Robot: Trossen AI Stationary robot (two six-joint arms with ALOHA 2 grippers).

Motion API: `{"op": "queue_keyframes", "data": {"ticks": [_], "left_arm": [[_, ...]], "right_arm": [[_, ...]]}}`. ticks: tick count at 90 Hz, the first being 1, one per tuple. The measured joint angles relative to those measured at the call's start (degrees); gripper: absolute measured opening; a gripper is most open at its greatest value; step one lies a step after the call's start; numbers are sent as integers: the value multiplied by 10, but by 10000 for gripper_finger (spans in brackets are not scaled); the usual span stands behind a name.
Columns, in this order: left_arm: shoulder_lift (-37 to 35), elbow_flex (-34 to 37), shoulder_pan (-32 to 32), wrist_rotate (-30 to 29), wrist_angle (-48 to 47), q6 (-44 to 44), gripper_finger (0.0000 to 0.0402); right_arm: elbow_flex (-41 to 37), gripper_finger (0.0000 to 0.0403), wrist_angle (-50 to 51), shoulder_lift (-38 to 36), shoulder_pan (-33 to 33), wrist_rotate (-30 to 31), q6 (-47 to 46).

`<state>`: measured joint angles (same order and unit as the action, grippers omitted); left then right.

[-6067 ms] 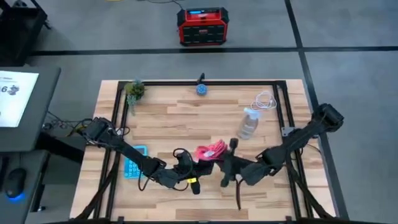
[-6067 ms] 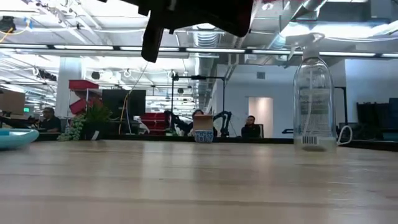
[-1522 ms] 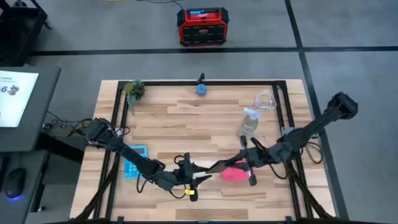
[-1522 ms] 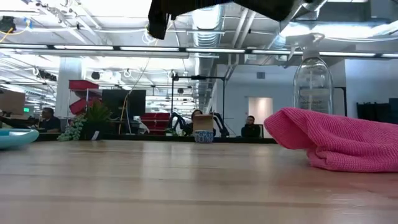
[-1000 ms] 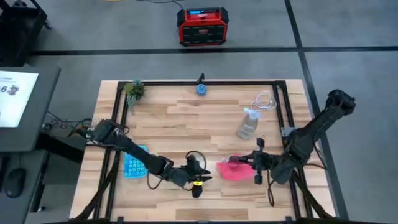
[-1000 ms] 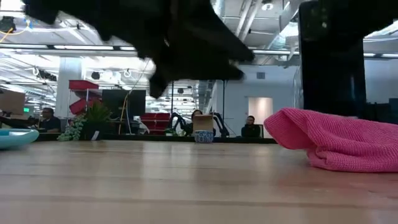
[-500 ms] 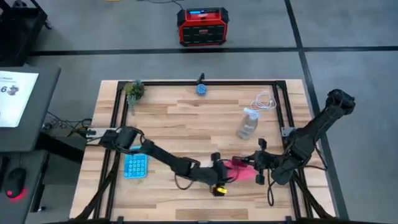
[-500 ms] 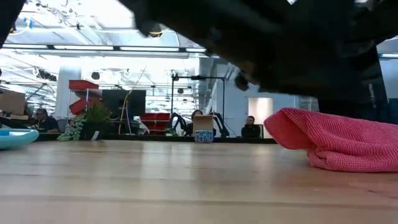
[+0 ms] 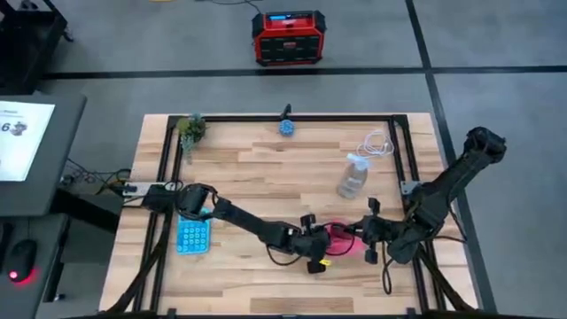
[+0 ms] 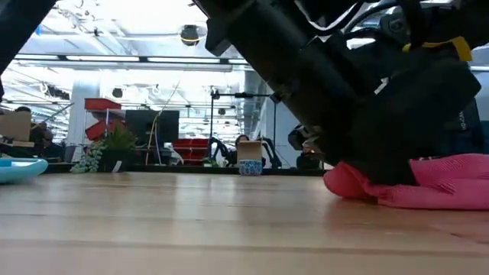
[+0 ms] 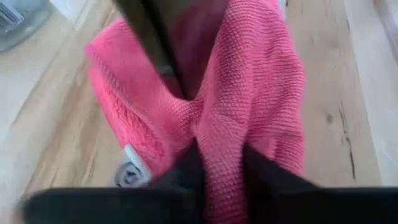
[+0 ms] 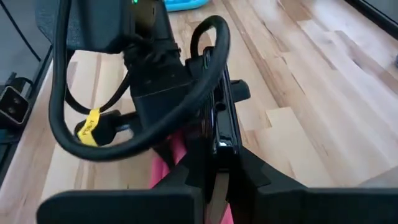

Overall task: Apply microfiber cloth
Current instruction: Wipe the black cellphone with the pink microfiber cloth

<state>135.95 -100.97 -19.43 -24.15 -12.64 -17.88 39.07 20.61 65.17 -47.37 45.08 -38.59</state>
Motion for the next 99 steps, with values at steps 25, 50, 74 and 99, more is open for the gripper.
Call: {"op": "queue_keyframes", "data": {"ticks": [25,50,74,99], "left_arm": [[-5,1,-24,-34,28,-4,4],[-21,2,-31,-77,36,-13,2],[-49,2,-31,-107,3,-16,2],[-113,1,-56,-215,-117,-69,1]], "right_arm": [[-79,17,-98,8,-9,6,-32],[-128,17,-199,7,-14,16,-30],[-128,17,-206,8,-13,53,-41],[-128,17,-207,8,-14,90,-71]]}}
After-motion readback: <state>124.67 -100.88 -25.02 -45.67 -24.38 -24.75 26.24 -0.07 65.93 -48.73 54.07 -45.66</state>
